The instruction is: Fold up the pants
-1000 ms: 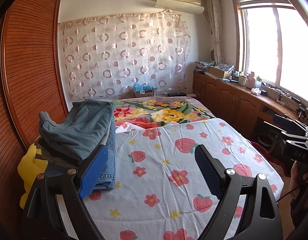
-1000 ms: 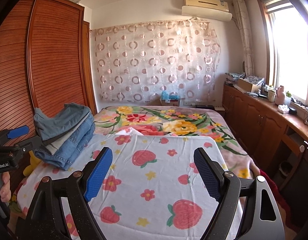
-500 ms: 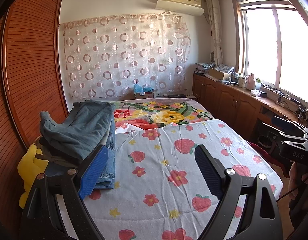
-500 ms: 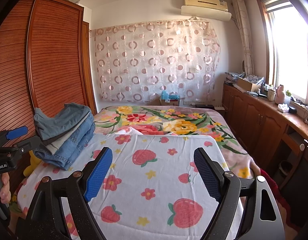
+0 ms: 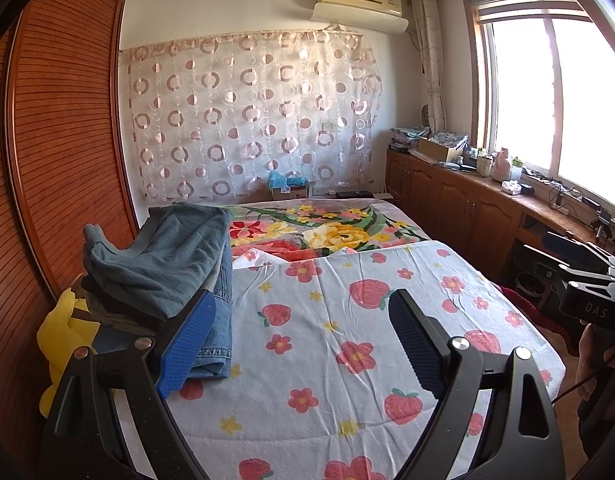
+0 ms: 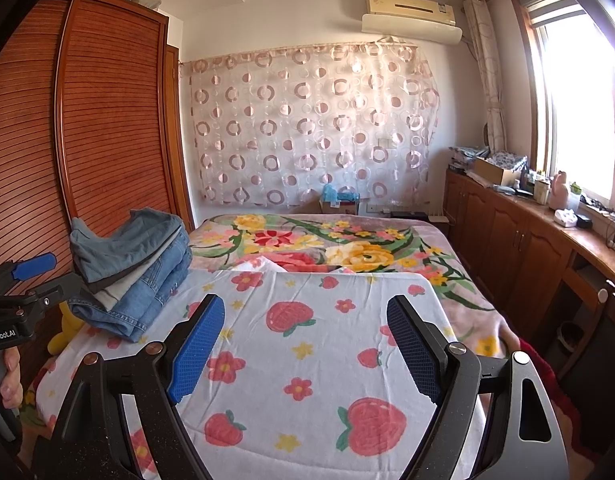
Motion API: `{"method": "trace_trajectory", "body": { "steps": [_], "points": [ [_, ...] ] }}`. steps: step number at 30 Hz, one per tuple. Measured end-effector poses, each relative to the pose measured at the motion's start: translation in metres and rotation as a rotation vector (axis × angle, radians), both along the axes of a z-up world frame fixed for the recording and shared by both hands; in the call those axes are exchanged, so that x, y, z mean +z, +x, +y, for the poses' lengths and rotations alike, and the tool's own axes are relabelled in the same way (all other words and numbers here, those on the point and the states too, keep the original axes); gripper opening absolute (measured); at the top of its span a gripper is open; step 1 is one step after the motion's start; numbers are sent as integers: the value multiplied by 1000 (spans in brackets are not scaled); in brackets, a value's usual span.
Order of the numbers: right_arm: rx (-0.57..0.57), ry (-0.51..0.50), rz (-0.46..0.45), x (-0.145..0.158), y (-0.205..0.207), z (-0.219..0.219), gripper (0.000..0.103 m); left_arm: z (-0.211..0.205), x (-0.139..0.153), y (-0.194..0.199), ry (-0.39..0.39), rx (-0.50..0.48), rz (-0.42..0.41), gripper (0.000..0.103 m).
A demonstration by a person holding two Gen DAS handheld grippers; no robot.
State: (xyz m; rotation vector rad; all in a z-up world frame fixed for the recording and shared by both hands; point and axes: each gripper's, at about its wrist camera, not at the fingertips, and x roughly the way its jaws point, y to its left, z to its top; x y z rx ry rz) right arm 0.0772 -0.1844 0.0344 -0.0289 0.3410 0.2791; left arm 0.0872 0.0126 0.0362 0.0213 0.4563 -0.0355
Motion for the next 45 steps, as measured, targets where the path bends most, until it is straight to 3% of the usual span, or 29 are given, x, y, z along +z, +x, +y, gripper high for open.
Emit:
{"method": "trace_trajectory", "body": {
  "steps": [45],
  "points": [
    [-12, 4, -5, 2, -2, 0, 85, 1, -5, -2, -1, 1, -5, 89]
  ]
}}
